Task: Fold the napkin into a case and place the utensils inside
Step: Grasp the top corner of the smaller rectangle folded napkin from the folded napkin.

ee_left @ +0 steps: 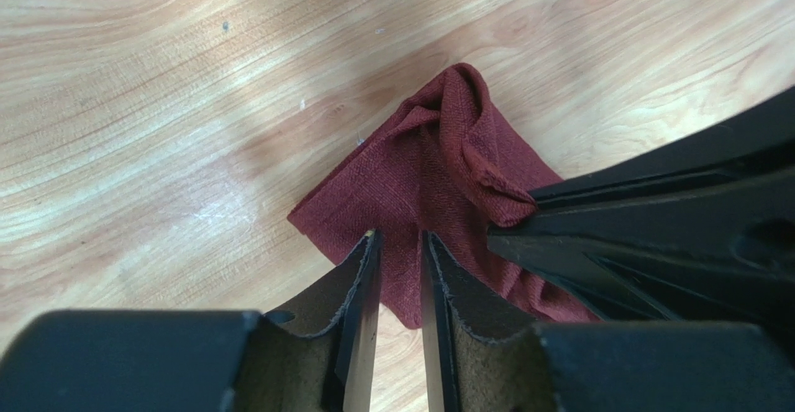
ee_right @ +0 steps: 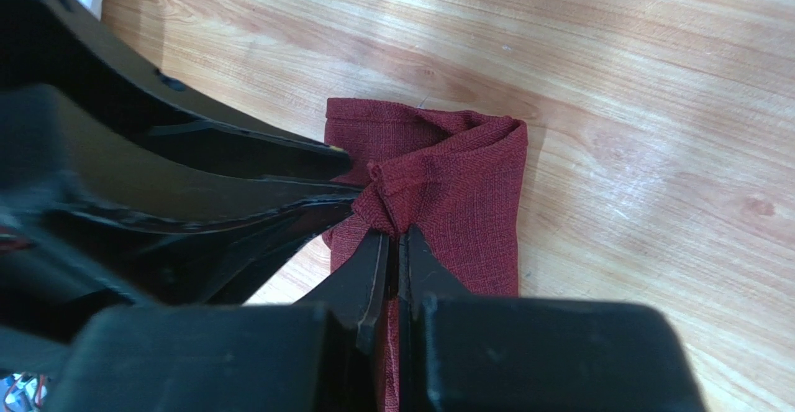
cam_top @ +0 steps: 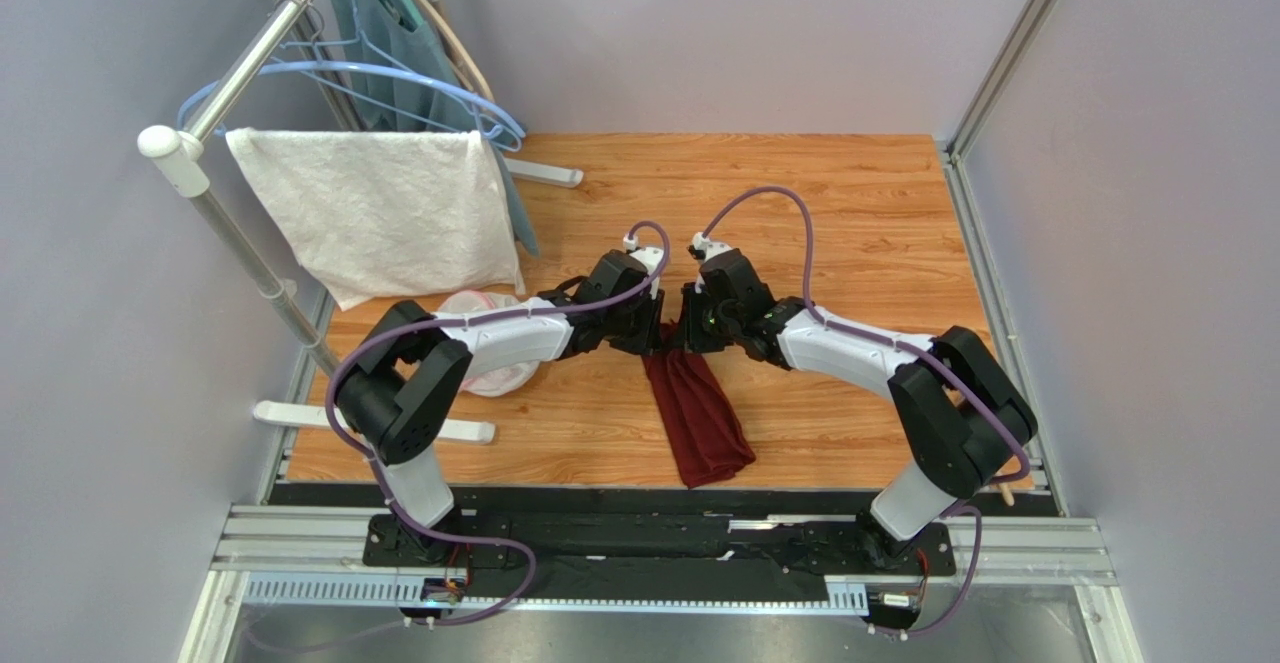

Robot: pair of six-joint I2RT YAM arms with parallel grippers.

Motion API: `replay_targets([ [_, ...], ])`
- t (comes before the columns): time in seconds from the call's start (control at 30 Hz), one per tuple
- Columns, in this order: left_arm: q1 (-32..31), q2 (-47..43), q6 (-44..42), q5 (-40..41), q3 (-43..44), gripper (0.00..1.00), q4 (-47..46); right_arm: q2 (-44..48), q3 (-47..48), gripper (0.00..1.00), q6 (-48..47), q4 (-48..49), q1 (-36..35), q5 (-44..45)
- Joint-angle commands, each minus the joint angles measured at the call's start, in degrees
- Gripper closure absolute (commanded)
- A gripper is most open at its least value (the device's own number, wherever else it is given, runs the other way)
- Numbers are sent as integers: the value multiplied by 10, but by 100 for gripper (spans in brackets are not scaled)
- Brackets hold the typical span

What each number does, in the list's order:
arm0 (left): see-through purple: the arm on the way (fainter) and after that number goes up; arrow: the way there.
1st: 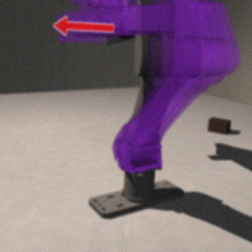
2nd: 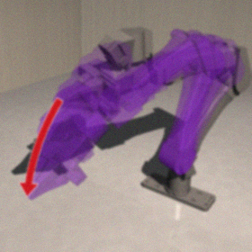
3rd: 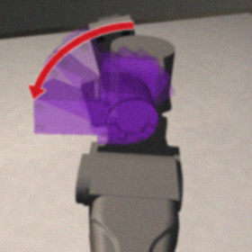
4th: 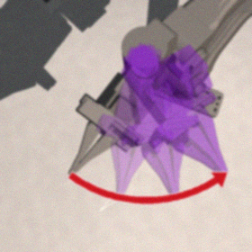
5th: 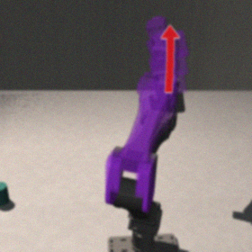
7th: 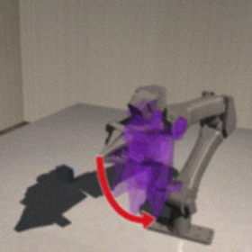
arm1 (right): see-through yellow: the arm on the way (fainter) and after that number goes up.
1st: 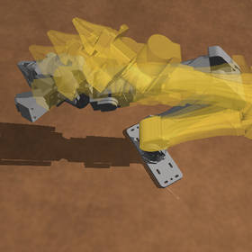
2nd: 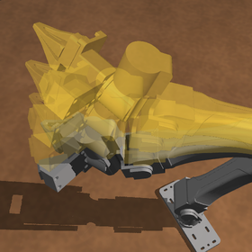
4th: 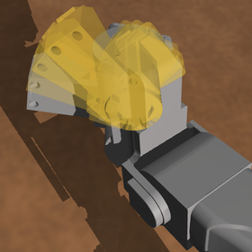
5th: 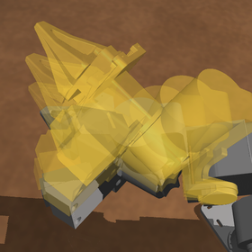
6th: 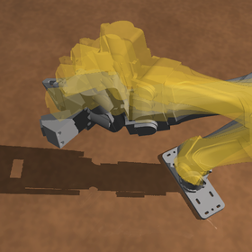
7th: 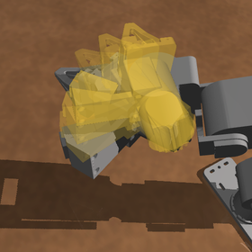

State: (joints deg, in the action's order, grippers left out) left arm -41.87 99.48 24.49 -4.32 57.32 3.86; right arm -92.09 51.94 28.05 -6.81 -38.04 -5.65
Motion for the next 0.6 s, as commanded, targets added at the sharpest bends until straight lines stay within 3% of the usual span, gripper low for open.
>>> replay_targets([
  [0.0,-8,15,-25,19,27,68,12,5,15,100,17,11,2,-8],
  [0.3,-20,34,-26,60,47,61,48,1,13,100,22,14,2,-11],
  [0.4,-20,42,-27,77,53,67,49,-3,15,100,26,11,2,-10],
  [0.43,-20,43,-24,80,52,74,50,-3,15,100,29,11,2,-11],
  [0.57,-20,45,-24,80,55,86,45,-4,18,100,29,5,2,-13],
])
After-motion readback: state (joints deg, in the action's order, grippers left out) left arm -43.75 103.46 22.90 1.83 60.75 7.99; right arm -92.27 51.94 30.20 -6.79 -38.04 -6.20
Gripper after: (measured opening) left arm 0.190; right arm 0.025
